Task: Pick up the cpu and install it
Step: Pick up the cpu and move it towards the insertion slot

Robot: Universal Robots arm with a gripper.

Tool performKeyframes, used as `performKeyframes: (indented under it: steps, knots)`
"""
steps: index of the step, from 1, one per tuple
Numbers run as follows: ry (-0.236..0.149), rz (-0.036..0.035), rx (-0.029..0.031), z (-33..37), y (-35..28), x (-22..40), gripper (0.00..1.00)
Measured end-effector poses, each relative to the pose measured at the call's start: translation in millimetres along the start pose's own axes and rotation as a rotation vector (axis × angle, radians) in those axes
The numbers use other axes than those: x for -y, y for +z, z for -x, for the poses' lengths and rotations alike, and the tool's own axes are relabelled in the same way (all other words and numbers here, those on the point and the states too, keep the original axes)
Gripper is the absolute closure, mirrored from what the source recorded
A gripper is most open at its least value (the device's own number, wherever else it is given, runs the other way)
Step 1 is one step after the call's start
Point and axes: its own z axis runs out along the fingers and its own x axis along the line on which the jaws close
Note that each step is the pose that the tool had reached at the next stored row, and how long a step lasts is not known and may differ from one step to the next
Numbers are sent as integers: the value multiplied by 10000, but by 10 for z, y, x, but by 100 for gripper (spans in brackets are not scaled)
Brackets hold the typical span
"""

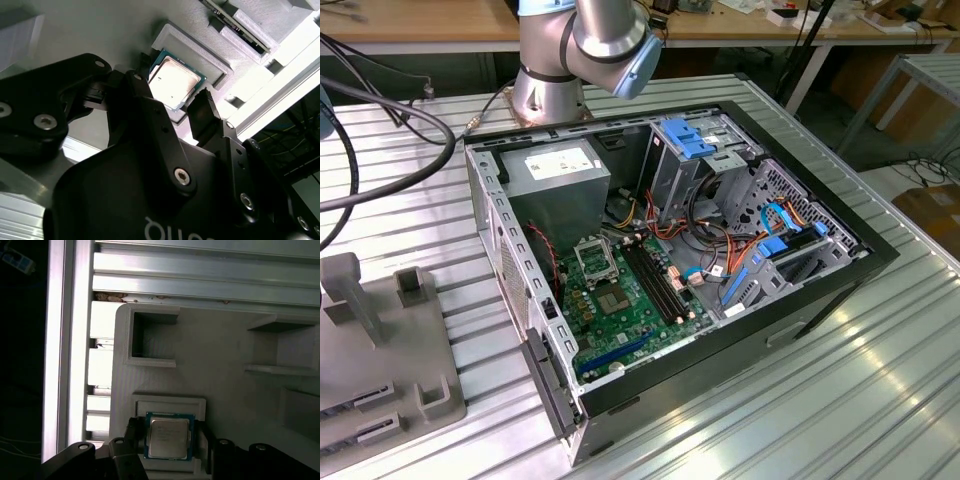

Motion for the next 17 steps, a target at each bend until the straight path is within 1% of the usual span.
performKeyframes:
  steps: [6,7,17]
  knots:
    - [1,0,-1,0,-3,0,44]
    - [0,0,-1,0,-3,0,51]
    - [0,0,-1,0,-6,0,51]
